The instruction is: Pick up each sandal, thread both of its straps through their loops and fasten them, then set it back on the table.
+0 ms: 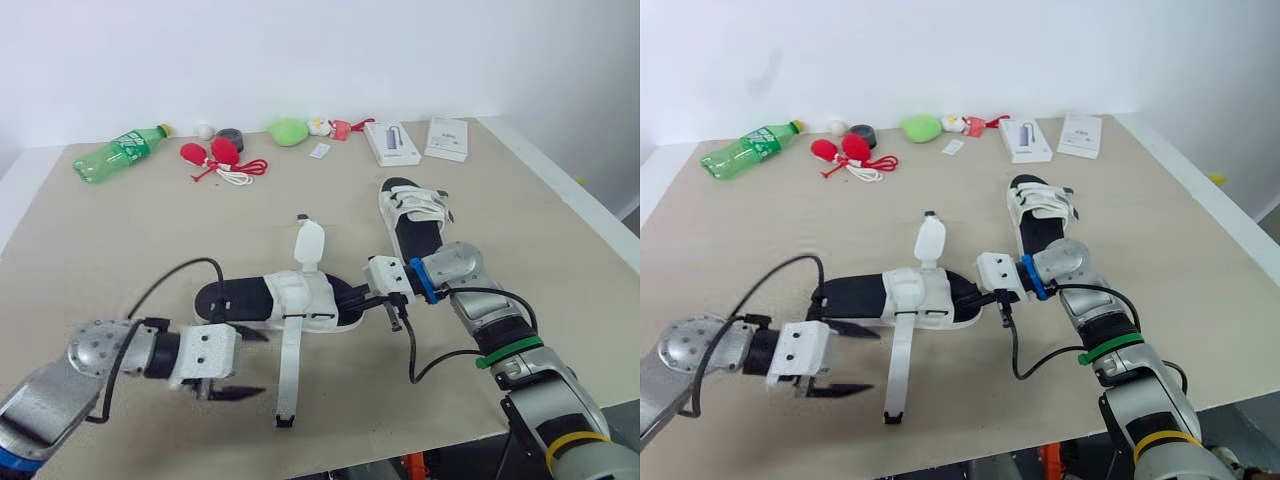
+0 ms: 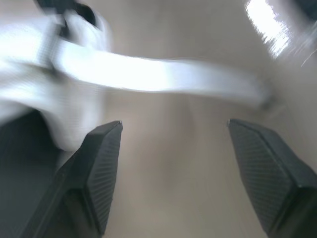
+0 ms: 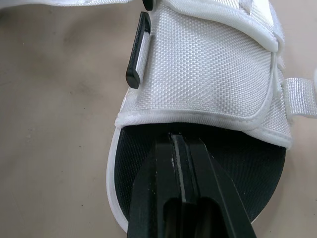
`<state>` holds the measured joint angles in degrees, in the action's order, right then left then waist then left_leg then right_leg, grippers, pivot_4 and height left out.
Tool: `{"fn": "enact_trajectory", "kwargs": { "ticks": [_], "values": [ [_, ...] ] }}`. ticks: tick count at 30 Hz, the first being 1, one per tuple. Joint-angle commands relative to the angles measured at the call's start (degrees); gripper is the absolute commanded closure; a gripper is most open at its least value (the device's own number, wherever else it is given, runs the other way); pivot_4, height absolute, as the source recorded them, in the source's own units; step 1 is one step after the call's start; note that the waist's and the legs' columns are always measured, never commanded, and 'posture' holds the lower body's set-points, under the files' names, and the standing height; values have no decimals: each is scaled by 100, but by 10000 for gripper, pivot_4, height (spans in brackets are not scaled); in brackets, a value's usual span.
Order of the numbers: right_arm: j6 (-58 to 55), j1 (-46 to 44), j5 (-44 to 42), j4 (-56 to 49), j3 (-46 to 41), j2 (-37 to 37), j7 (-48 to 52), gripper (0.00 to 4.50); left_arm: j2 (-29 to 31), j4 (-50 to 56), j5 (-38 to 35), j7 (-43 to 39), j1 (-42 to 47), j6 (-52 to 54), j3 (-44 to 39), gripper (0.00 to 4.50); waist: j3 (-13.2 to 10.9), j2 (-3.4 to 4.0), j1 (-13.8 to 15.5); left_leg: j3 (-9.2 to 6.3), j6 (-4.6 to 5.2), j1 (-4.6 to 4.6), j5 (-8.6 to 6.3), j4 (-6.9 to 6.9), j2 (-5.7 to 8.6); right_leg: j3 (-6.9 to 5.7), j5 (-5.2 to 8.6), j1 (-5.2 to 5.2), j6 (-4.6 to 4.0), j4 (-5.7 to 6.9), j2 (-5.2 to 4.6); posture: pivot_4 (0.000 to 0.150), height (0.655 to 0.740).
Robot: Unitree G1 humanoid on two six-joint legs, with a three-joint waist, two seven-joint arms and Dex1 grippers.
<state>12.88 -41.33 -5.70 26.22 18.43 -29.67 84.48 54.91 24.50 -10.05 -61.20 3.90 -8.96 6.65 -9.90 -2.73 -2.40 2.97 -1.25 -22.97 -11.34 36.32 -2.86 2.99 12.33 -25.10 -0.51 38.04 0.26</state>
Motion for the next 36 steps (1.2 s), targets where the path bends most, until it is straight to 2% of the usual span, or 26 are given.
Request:
{"fn": "enact_trajectory", "kwargs": {
  "ticks": [1, 6, 16, 20, 22, 24, 25, 26, 29, 33, 36],
  "values": [
    [-5, -15, 177, 178, 133, -13, 91, 45000, -332, -785, 1020, 352, 380, -2669, -4, 9167, 2, 3, 26, 2, 3, 0, -2, 0, -3, 2, 0, 1, 0, -1, -3, 1500, 7400],
    [9, -92, 189, 242, 137, 19, 124, 45000, -730, -1406, 1616, 585, 528, -3872, 498, 9167, 6, 2, 12, 31, 29, 3, -17, 0, -9, 12, 0, 0, 6, -2, -12, 1500, 7400],
    [-47, -61, 185, 170, 91, -73, 139, 45000, -1189, -1770, 1878, 804, 961, -4152, 1178, 9167, 6, 3, 21, 89, 41, 10, -16, 3, -30, 22, -8, 0, 21, 0, 21, 1500, 7400],
    [-103, 32, 177, 60, 84, -118, 119, 45000, -1110, -1774, 1697, 728, 1065, -4270, 1391, 19453, 6, 3, 26, 91, 41, 11, -16, 3, -32, 25, -8, 0, 24, 0, 23, 1500, 7400],
    [-120, 54, 178, 37, 79, -137, 103, 45000, -1096, -1706, 1595, 773, 1086, -4303, 1401, 30134, 7, 3, 30, 91, 41, 10, -16, 3, -31, 25, -8, 0, 24, 0, 24, 1500, 7400],
    [-126, 71, 178, 25, 75, -156, 89, 45000, -1073, -1636, 1534, 797, 1089, -4285, 1384, 37826, 6, 3, 33, 91, 41, 10, -16, 3, -32, 25, -8, 0, 25, 0, 24, 1500, 7400],
    [-128, 79, 179, 19, 74, -161, 84, 45000, -1055, -1612, 1467, 789, 1077, -4235, 1380, 43134, 6, 3, 35, 91, 41, 10, -16, 3, -32, 25, -8, 0, 24, 0, 24, 1500, 7400],
    [-128, 88, 182, 12, 74, -165, 80, 45000, -1027, -1561, 1318, 771, 1041, -4101, 1362, 44650, 6, 3, 35, 91, 41, 10, -16, 3, -32, 25, -8, 1, 25, 0, 24, 1500, 7400],
    [-128, 102, 184, 4, 72, -174, 76, 45000, -887, -1314, 772, 645, 919, -3534, 1322, 44650, 7, 3, 34, 92, 41, 11, -16, 3, -33, 26, -8, 1, 25, 0, 24, 1500, 7400],
    [-81, 56, 221, 99, 88, -155, 65, 45000, -698, -447, -985, 712, 685, -1160, 1048, 44650, 7, 2, 25, 91, 41, 11, -16, 3, -37, 25, -8, 0, 26, 0, 27, 1500, 7400],
    [-53, -2, 239, 174, 103, -121, 56, 45000, -621, -131, -1840, 754, 776, 135, 798, 44650, 7, 3, 19, 86, 41, 13, -16, 8, -41, 21, -8, 3, 25, 1, 35, 1500, 7400]
  ]
}}
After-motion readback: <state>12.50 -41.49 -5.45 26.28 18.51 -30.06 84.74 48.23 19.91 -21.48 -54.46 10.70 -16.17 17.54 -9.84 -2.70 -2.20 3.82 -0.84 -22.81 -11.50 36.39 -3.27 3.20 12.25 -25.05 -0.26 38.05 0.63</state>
